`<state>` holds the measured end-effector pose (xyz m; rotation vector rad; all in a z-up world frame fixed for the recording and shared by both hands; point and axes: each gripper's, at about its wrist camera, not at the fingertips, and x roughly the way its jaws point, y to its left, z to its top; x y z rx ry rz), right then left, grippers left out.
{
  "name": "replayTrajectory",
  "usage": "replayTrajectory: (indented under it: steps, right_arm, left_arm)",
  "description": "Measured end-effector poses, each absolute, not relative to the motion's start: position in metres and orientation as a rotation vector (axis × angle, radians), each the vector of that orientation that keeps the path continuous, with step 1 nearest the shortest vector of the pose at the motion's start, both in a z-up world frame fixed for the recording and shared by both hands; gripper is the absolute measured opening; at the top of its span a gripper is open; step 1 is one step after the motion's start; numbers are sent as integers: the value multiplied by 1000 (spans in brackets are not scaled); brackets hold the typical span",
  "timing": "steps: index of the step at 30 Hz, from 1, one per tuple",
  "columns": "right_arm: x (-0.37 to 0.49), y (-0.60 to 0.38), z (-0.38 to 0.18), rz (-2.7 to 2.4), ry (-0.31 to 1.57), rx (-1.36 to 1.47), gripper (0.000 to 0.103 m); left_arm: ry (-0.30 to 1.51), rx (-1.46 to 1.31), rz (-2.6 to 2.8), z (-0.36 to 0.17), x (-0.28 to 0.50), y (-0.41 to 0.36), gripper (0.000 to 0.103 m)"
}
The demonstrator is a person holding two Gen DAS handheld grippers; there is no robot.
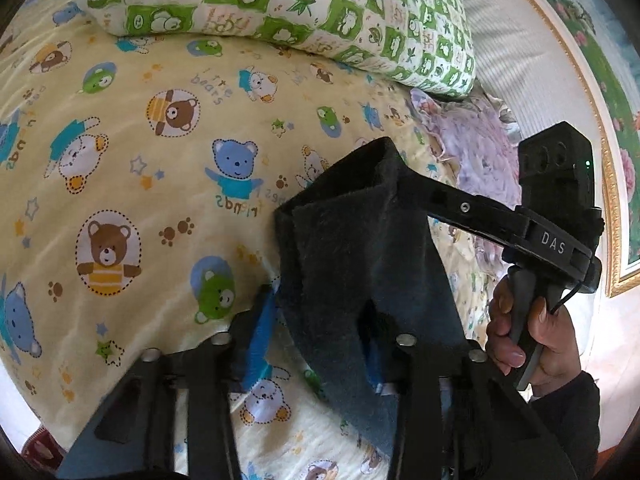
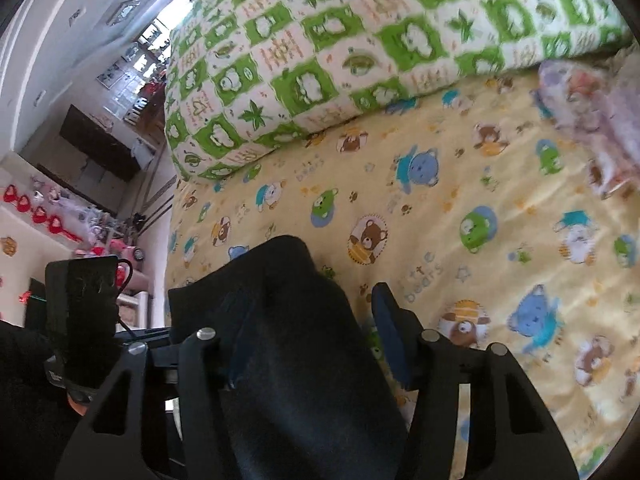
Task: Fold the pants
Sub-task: 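Grasp the folded pants edge with the left gripper while the right gripper grasps beside it, then lift the gripped edge with both grippers and fold it over the pants stack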
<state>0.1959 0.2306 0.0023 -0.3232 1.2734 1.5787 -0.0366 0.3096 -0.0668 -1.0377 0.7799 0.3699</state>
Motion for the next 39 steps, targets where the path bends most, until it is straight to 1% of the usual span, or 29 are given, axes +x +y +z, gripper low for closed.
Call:
replayTrajectory:
  steps: [1, 2, 3, 5, 8, 13, 19, 24, 28, 39]
  right_arm:
    - [195, 233, -2, 1602, 1295, -314, 50]
    - [194, 235, -4, 1609, 1302, -313, 43]
    - [193, 236, -7, 1610, 1311, -311, 40]
    - [191, 235, -7, 1604, 1297, -306, 31]
    - [192, 222, 1, 1591, 1257, -257, 22]
    - [192, 192, 25, 1606, 1206, -167, 20]
    - [195, 149, 65, 1608, 1129, -97, 19]
    - [199, 106, 83, 1587, 1084, -11, 19]
    - [202, 73, 89, 1561, 1058, 50, 19]
    - [206, -22, 94, 1454, 1012, 160, 19]
  left_arm:
    - [776, -1045, 363, -68, -37, 311, 30]
    - [775, -1051, 357, -69, -38, 312, 27]
    - [772, -1061, 345, -70, -39, 314, 24]
    - [767, -1078, 325, -70, -40, 315, 22]
    - [759, -1067, 310, -63, -41, 311, 18]
    - [737, -1025, 281, -42, -41, 298, 16]
    - [687, -927, 239, 0, -36, 269, 15]
    - [671, -854, 186, 27, -29, 241, 15]
    - [673, -818, 143, 40, -21, 214, 15]
    - [722, -701, 39, 56, -2, 143, 15]
